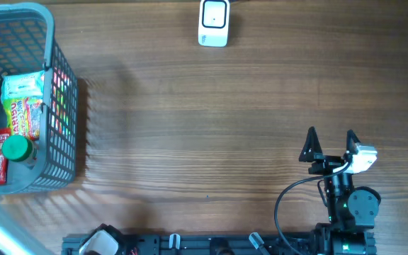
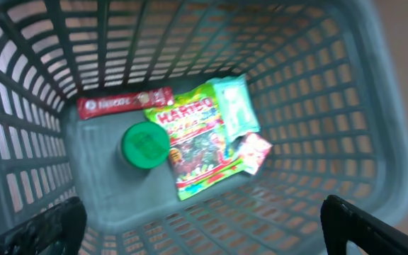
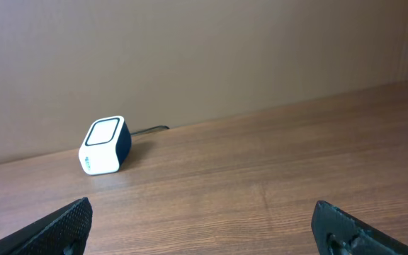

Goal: Scan the item barcode
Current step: 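Lower the left gripper into the basket and grasp the green-capped bottle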

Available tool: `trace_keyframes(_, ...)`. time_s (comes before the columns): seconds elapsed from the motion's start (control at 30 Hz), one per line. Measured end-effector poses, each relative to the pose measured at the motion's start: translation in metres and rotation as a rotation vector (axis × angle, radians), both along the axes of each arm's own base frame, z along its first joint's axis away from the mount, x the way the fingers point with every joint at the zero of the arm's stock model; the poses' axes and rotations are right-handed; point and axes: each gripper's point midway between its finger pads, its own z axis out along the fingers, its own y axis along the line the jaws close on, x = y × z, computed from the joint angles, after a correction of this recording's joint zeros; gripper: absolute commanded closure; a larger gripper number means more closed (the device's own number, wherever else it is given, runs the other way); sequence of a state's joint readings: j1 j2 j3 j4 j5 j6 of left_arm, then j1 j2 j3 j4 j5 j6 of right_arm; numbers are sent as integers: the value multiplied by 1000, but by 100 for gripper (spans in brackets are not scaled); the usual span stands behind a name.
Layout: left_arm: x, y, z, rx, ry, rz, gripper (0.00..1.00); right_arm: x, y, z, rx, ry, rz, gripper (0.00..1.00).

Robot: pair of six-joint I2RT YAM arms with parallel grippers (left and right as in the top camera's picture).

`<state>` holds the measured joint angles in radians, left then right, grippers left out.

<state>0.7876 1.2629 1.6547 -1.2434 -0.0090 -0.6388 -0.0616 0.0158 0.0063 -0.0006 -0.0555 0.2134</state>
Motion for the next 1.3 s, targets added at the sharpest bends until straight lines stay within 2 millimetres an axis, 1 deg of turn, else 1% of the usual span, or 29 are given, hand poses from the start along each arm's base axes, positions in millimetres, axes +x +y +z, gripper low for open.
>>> trace_keyframes(0.1,5,12,-20,-32,71,5,0,0,0,0,0,0,0,0)
trace_keyframes(0.17,11,21,-39,-49,146,-25,0,0,0,0,0,0,0,0)
trace_keyframes(0.37,21,39,-75,-71,289,-96,0,0,0,0,0,0,0,0)
trace_keyframes(0.47,26,44,-95,-105,345,-126,0,0,0,0,0,0,0,0)
trace_keyframes(0.5,28,46,-107,-128,374,-140,0,0,0,0,0,0,0,0)
trace_keyframes(0.57,30,49,-121,-155,410,-159,0,0,0,0,0,0,0,0)
trace_keyframes(0.8,34,53,-170,-262,513,-190,0,0,0,0,0,0,0,0)
trace_keyframes(0.9,35,55,-184,-259,517,-193,0,0,0,0,0,0,0,0)
trace_keyframes(0.93,35,55,-185,-259,518,-195,0,0,0,0,0,0,0,0)
trace_keyframes(0.97,35,55,-195,-259,520,-195,0,0,0,0,0,0,0,0)
trace_keyframes(1.13,31,51,-221,-273,534,-196,0,0,0,0,0,0,0,0)
trace_keyframes(1.2,30,51,-226,-273,534,-196,0,0,0,0,0,0,0,0)
trace_keyframes(1.3,33,54,-225,-260,523,-194,0,0,0,0,0,0,0,0)
